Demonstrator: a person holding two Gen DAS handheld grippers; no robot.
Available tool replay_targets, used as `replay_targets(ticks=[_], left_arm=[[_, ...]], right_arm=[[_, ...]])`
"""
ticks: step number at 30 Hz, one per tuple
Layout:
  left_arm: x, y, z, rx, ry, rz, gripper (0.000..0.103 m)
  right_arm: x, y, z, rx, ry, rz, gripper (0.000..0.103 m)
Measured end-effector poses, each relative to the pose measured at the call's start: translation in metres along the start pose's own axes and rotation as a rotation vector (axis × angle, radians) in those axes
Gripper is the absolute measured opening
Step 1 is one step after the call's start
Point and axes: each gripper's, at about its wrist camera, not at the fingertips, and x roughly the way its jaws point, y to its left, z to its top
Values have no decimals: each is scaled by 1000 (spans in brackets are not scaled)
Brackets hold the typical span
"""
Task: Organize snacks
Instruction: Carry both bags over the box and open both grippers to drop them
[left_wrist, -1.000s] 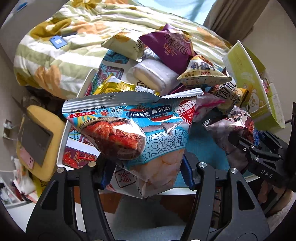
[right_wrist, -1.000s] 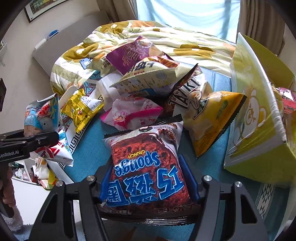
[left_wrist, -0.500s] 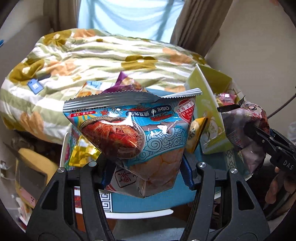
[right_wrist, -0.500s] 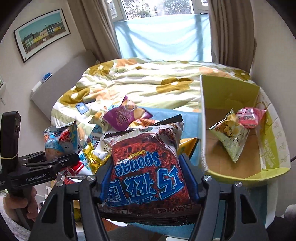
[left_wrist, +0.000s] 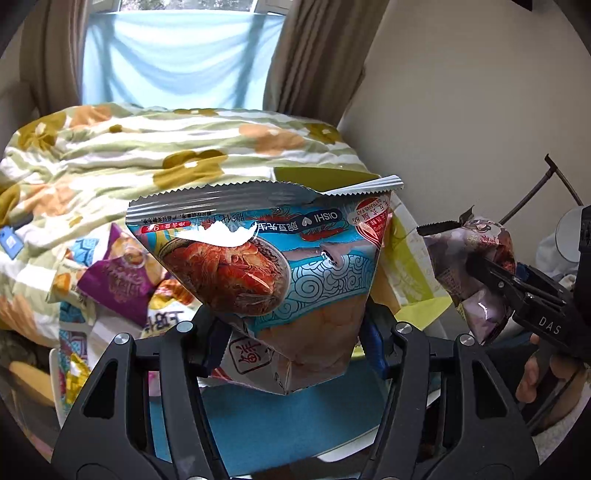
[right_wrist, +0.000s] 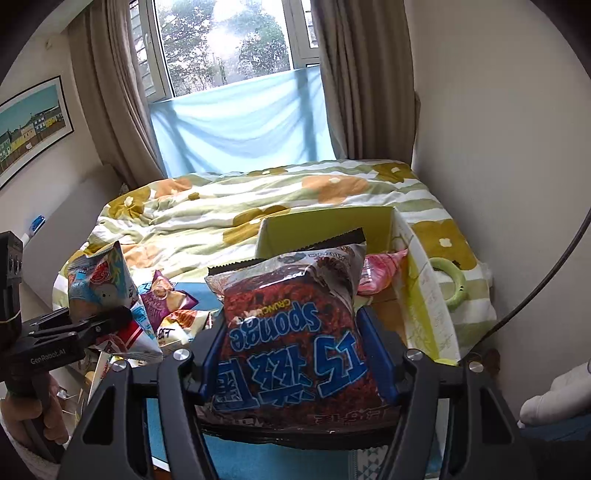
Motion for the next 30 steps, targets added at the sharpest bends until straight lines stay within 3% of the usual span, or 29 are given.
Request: replay_targets(ticks=[6, 11, 17, 18, 19, 21, 30], left_arm=[[60, -51, 11, -7, 55, 18, 57], [121, -84, 11, -20, 151, 55, 57], [165, -96, -2, -51, 227, 105, 60], [165, -96, -6, -59, 233, 92, 66], [167, -97, -9, -62, 235, 100, 80], [167, -97, -11, -57, 224, 156, 96], [132, -89, -36, -115, 159, 213, 97]], right_arm=[[6, -51, 12, -4, 1, 9, 62], [20, -90, 12, 22, 23, 42, 62], [39, -121, 11, 0, 63, 73, 62], [42, -125, 11, -2, 70, 81, 62], [44, -128, 11, -4, 77, 89, 62], [49, -133, 11, -15, 89, 112, 62], [70, -135, 12, -76, 132, 173, 62]])
